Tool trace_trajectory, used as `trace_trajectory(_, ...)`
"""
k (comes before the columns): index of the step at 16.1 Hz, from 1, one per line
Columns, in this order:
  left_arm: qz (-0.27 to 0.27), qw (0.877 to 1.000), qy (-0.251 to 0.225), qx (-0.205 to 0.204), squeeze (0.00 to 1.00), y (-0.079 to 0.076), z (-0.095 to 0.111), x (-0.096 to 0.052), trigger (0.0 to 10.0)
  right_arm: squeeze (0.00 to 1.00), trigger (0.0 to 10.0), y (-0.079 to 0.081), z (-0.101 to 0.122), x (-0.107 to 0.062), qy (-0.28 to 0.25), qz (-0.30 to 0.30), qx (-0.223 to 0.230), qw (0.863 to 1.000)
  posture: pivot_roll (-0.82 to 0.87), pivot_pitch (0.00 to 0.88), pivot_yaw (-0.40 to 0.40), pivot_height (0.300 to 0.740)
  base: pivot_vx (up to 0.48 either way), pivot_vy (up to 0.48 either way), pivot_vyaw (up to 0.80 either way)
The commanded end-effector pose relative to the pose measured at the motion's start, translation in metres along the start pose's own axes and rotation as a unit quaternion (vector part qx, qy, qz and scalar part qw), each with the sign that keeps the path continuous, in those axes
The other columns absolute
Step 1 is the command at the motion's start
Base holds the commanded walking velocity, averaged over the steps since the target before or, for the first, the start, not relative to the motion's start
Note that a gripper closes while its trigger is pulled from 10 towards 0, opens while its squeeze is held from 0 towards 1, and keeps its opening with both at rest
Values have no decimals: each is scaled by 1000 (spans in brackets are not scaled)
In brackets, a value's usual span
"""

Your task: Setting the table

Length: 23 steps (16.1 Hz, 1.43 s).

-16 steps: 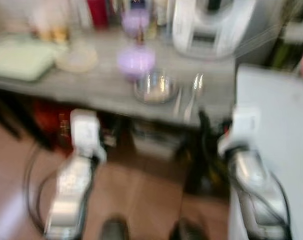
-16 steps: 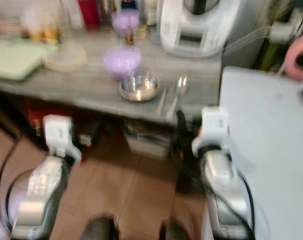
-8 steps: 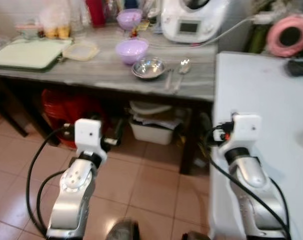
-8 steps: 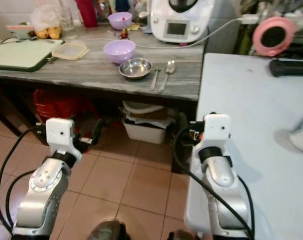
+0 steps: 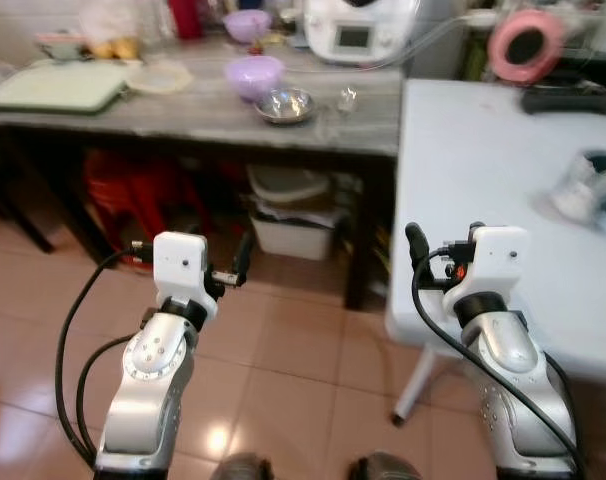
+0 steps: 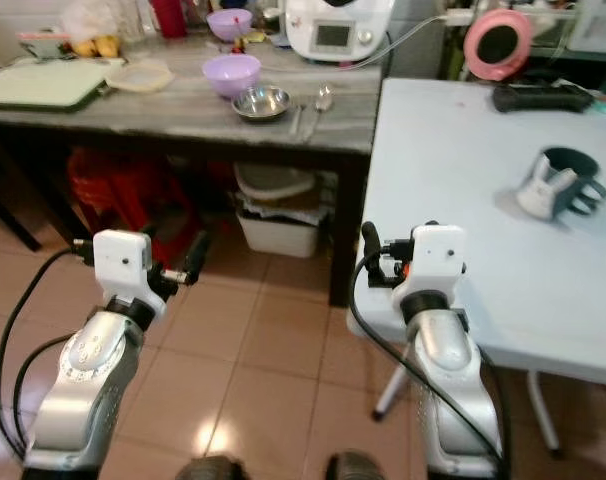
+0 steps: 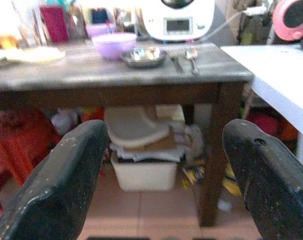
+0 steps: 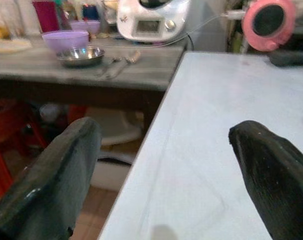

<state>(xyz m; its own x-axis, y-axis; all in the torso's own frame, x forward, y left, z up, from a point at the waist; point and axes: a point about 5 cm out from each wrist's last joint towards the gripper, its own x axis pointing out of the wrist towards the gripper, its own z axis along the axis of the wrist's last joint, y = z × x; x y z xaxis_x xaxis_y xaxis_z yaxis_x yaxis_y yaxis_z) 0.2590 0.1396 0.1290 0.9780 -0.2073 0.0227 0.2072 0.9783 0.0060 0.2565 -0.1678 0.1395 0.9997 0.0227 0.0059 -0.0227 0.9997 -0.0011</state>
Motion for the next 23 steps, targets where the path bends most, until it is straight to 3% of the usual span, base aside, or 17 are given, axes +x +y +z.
trace_trajectory(1, 9, 1000, -2, 7, 0, 5, 2, -1, 10000, 0, 10000, 4, 6, 2, -12, 8, 3, 1000, -5, 60, 42, 740, -304, 0, 0)
trace_trajectory(4, 9, 1000, -2, 7, 0, 6, 1, 0, 10000, 0, 10000, 3, 5, 2, -12, 5, 7, 1000, -4, 54, 44, 740, -303, 0, 0)
trace_trajectory(6, -39, 999, -13, 17, 0, -2, 3, -4, 10000, 0, 10000, -16, -14, 21, 36, -81, 4, 996, 4, 31, 51, 740, 0, -459, 0)
trace_trajectory(8, -37, 999, -11, 20, 0, -5, 2, -1, 10000, 0, 10000, -18, -10, 22, 26, -72, -22, 997, 9, 43, 47, 740, 0, 0, 0)
trace_trajectory(14, -46, 998, -19, 25, 0, -5, 5, -9, 10000, 0, 10000, -18, -9, 27, 15, -75, -3, 997, 27, 49, 51, 740, 265, 0, 0)
trace_trajectory(23, -52, 998, -14, 23, 0, -6, 5, -9, 10000, 0, 10000, -16, -11, 28, 18, -75, 19, 997, 26, 47, 54, 740, 0, -446, 0)
